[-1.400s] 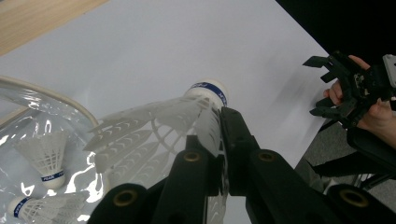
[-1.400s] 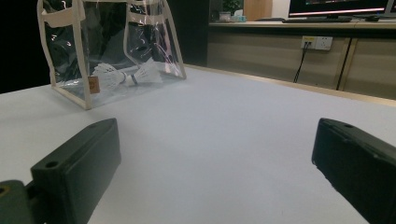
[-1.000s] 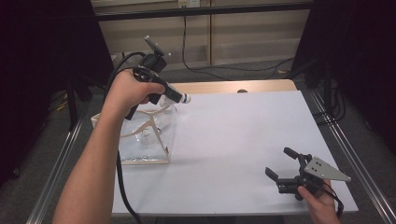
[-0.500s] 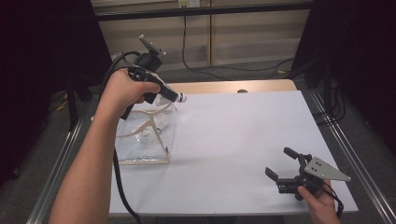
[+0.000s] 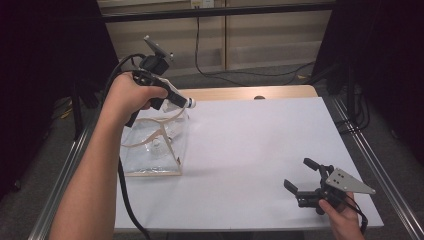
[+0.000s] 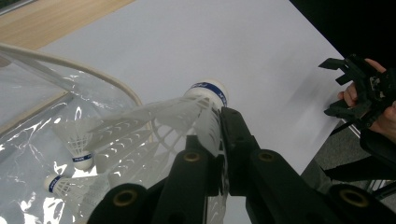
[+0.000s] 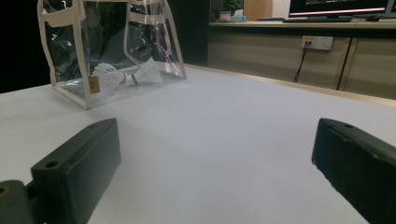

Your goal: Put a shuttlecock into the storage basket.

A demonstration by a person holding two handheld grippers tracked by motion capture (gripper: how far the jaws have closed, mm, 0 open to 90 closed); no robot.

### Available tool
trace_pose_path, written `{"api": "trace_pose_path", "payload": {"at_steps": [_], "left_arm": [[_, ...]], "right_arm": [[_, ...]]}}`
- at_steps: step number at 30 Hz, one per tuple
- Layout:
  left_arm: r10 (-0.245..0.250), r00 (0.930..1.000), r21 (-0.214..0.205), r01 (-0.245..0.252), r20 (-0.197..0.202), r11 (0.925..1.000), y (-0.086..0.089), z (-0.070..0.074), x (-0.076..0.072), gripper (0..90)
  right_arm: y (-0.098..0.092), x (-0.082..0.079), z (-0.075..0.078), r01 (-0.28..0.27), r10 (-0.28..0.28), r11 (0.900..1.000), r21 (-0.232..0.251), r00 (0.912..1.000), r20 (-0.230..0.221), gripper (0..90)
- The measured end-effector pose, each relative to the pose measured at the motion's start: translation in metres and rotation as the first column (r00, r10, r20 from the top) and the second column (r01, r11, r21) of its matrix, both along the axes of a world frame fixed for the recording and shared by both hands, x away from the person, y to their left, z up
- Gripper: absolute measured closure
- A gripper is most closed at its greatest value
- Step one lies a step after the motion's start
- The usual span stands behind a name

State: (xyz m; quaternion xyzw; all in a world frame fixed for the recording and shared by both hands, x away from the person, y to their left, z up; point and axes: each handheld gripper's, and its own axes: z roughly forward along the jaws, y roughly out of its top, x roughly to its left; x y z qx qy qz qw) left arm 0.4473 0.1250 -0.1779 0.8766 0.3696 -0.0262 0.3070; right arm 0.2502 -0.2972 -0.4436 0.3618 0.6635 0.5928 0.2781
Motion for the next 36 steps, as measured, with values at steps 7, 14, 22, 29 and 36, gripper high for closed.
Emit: {"api": "trace_pose_path", "payload": {"at_steps": [7, 14, 22, 29, 36], "left_arm": [[0.012, 0.9999, 0.001, -0.012, 0.006, 0.9999, 0.004, 0.003, 0.000, 88.1], [0.021, 0.9997, 0.003, -0.021, 0.008, 0.9998, 0.011, 0.004, 0.002, 88.2], [0.042, 0.9990, 0.009, -0.042, 0.016, 0.9991, 0.016, 0.004, 0.004, 88.1], [0.058, 0.9979, 0.016, -0.059, 0.028, 0.9981, 0.021, 0.002, 0.007, 88.1], [0.073, 0.9969, 0.015, -0.073, 0.028, 0.9972, 0.025, -0.001, 0.011, 88.1]], "right_arm": [[0.000, 0.000, 0.000, 0.000, 0.000, 1.0000, 0.001, 1.0000, -0.001, 0.9], [0.000, 0.000, 0.000, -0.001, 0.001, 1.0000, 0.002, 1.0000, -0.001, 0.9], [0.000, 0.000, 0.000, -0.001, 0.001, 1.0000, -0.002, 1.0000, -0.001, 0.9], [0.000, 0.000, 0.000, 0.002, -0.002, 1.0000, 0.001, 1.0000, 0.001, 0.9], [0.000, 0.000, 0.000, -0.001, 0.001, 1.0000, 0.000, 1.0000, -0.001, 0.9]]}}
